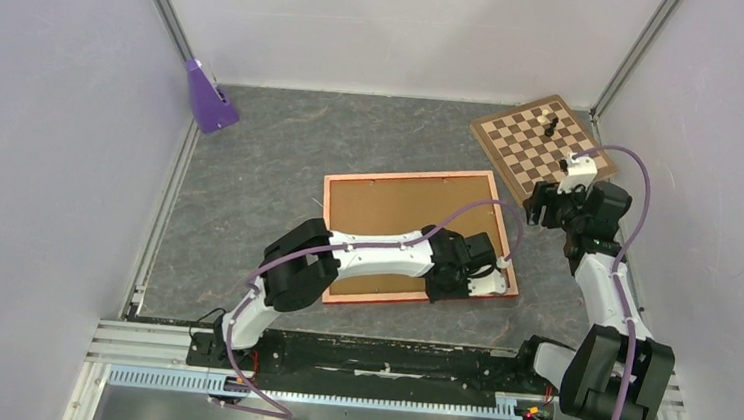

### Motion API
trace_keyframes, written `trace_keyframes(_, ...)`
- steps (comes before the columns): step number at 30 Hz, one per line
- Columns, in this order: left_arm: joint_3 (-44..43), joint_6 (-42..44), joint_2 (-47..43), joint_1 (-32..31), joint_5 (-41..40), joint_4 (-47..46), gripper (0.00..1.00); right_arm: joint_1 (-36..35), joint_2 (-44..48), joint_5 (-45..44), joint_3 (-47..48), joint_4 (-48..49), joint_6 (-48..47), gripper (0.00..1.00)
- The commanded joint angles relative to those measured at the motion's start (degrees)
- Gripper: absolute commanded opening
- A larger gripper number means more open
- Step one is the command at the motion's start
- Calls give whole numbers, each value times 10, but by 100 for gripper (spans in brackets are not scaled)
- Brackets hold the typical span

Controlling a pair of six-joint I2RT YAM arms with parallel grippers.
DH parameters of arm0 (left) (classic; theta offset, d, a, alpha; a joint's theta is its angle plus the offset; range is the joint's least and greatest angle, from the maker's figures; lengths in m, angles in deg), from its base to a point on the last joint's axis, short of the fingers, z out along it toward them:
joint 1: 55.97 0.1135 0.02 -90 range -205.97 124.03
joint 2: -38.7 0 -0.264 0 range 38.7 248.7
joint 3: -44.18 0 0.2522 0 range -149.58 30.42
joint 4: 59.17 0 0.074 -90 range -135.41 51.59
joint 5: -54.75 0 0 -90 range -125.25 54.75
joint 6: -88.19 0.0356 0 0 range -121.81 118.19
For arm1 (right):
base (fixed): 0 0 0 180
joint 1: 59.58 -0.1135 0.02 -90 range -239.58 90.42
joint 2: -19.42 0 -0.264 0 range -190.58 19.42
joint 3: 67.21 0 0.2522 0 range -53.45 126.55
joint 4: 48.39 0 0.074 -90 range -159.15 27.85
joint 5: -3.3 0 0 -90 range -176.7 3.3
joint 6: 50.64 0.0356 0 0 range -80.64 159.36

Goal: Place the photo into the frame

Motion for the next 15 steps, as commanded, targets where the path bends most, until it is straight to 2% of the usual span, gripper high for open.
trace_keyframes(1, 38, 35, -15, -19, 39, 14, 2, -7, 7, 23, 22, -6, -26, 68)
trace_keyframes(9, 99, 50, -56, -33, 39, -7, 3, -63, -7, 7, 32, -26, -56, 68)
trace_keyframes(10, 104, 49, -60, -33, 39, -11, 7, -69, -12, 5, 35, -26, -56, 68)
trace_keyframes(13, 113, 38, -72, -34, 33, -23, 38, -87, -30, 0, 48, -29, -60, 68)
trace_keyframes(15, 114, 34, -80, -34, 21, -28, 46, -101, -42, -6, 56, -29, -63, 68)
